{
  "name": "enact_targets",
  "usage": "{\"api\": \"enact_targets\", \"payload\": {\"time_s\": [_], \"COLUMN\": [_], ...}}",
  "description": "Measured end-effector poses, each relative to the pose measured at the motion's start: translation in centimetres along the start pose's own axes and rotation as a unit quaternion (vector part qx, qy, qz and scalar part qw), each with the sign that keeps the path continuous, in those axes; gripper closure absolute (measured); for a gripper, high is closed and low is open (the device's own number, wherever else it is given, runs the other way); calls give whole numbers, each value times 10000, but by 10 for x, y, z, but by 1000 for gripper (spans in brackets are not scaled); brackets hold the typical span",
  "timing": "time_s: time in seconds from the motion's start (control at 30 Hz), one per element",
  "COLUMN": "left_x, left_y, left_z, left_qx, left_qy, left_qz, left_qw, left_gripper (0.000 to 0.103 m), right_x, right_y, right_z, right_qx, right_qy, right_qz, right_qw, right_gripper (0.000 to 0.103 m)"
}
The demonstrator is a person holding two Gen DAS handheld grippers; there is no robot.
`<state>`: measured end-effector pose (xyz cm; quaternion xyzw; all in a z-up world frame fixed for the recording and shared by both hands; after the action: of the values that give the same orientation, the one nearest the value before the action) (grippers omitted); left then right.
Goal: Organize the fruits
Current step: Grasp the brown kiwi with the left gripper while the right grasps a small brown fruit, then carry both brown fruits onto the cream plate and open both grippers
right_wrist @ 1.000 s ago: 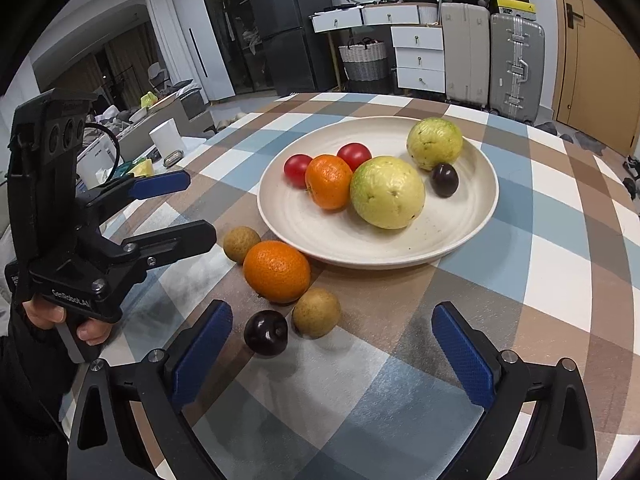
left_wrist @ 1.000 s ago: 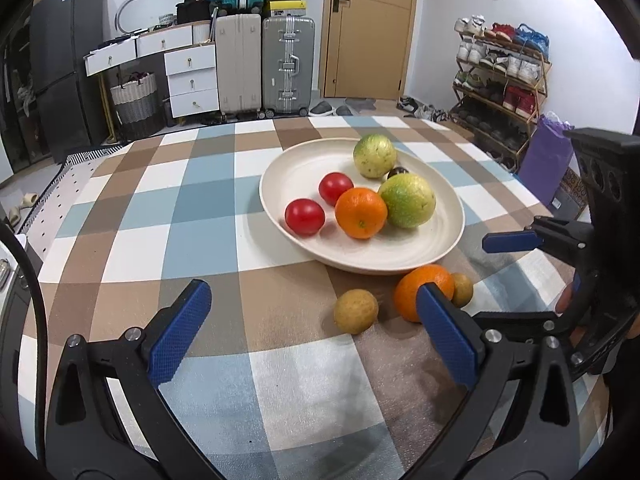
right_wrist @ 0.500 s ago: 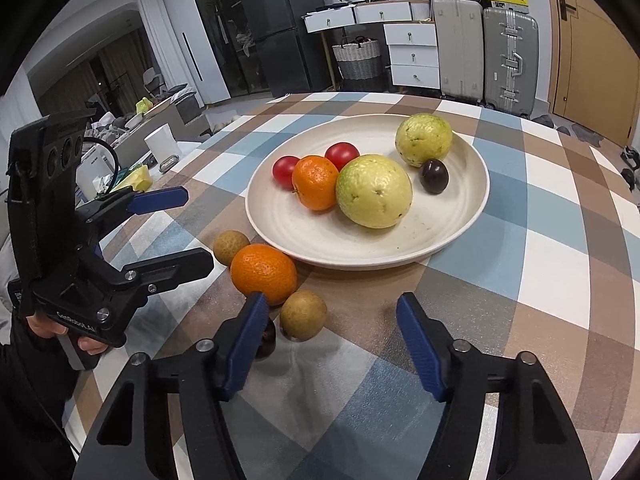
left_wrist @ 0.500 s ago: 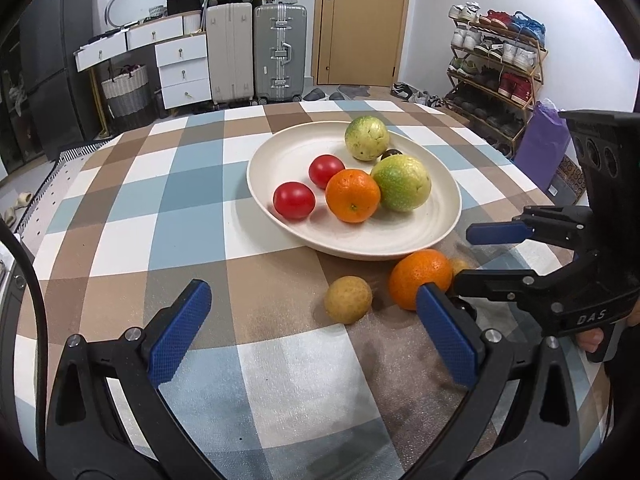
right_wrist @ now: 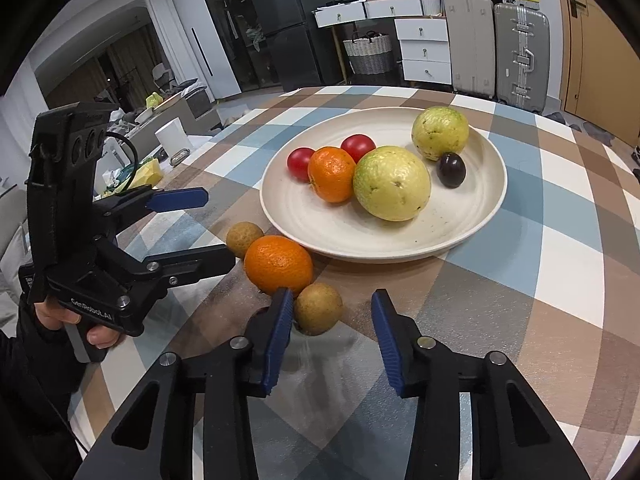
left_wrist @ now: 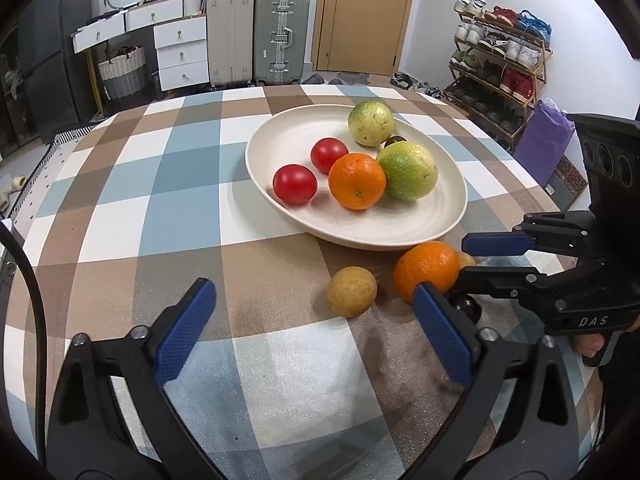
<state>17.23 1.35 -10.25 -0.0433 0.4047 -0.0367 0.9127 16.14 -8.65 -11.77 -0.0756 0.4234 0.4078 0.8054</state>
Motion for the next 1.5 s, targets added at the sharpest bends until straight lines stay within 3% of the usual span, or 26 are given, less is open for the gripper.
{"api": "enact_targets", "payload": {"time_s": [0.2,0.47,0.73,0.87,1.17,1.5], "left_x": [4,7,5,3,0,-13], "left_y": [-5,-19,-20,-18,-16,-9], "left_z": [-1,-5,-4,-4,-3,5], "left_qx": [86,246,240,193,161,-3], "left_qy": [92,209,146,122,51,-255], "left_qz": [-139,-475,-520,-514,-503,-477], "left_qw": [9998,9983,9983,9984,9986,9985], "left_gripper": [31,78,79,79,79,79], "right_x": [-1,0,0,-1,0,-21], "right_y": [1,3,2,4,7,-7], "right_z": [0,-1,-2,-2,-3,10], "right_qx": [18,-29,1,11,-58,150], "right_qy": [-7,34,57,44,24,-404], "right_qz": [72,81,115,227,207,138], "right_qw": [10000,10000,9999,9997,9998,9990], "right_gripper": [66,67,67,75,77,77]}}
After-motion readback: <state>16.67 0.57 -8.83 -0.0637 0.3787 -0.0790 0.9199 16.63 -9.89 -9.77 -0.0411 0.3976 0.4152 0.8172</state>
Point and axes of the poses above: each gripper's, at about its wrist camera, not at the fingertips, and x roughly the way its jaws point, y to its left, z to its top, the point moved 8 cm from there along x, roughly the way its jaws point
